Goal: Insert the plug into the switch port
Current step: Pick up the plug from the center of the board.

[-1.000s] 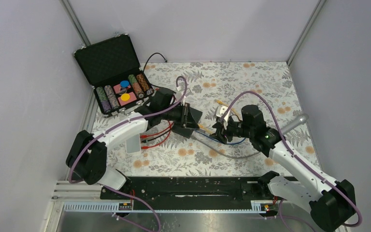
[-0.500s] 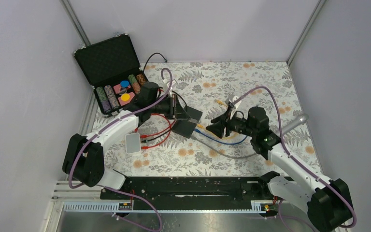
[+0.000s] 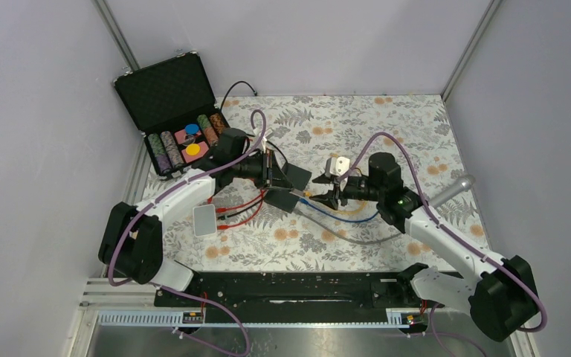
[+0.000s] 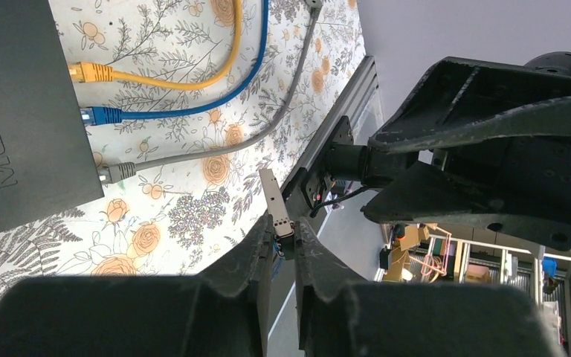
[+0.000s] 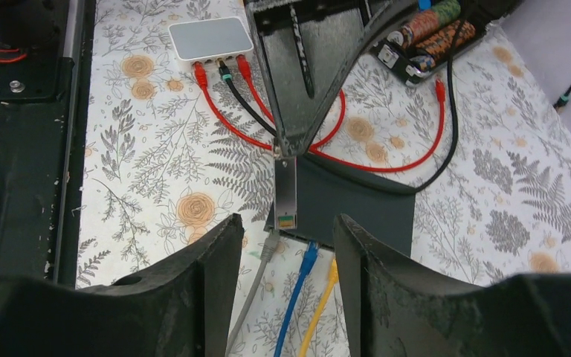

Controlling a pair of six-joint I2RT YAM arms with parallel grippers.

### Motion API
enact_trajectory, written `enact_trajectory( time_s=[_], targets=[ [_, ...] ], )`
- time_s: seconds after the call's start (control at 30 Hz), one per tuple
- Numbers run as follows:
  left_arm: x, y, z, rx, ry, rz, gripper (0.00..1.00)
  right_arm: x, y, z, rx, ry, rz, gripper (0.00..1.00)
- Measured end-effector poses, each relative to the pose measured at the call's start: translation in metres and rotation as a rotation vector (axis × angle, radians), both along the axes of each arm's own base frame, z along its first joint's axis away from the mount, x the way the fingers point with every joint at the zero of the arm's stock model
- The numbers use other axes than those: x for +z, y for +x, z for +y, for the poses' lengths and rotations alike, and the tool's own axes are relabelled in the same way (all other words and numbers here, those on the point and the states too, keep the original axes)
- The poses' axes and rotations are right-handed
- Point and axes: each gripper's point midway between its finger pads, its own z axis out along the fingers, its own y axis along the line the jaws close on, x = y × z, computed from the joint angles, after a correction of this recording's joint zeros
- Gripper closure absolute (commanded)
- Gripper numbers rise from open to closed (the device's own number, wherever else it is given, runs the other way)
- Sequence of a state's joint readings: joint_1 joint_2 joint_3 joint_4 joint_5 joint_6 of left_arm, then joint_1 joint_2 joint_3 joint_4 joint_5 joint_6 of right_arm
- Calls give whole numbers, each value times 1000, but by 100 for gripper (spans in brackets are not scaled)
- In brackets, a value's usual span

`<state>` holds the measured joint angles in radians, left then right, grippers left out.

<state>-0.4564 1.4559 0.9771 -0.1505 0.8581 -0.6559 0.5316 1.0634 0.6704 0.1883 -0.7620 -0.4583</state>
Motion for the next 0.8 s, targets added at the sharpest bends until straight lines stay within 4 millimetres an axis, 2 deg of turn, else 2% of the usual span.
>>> enact_trajectory(
  time_s=[0.13, 0.4, 0.47, 0.67, 0.73, 0.8],
  targets=[
    [-3, -4, -2, -6, 6, 20, 100, -3, 2, 10, 44, -27, -13, 44],
    [-6, -10, -8, -29, 10, 41, 100, -29, -2, 26, 108, -97, 29, 51],
    [-7, -11, -8, -29, 10, 45, 100, -34, -1, 29, 111, -111, 36, 55],
    [-7, -11, -8, -29, 10, 49, 100, -40, -2, 33, 116, -132, 37, 57],
    [-7, -11, -8, -28, 9, 51, 100, -42, -2, 35, 115, -140, 36, 61],
    [-6, -11, -8, -26, 8, 54, 100, -46, -1, 35, 112, -150, 41, 71]
  ],
)
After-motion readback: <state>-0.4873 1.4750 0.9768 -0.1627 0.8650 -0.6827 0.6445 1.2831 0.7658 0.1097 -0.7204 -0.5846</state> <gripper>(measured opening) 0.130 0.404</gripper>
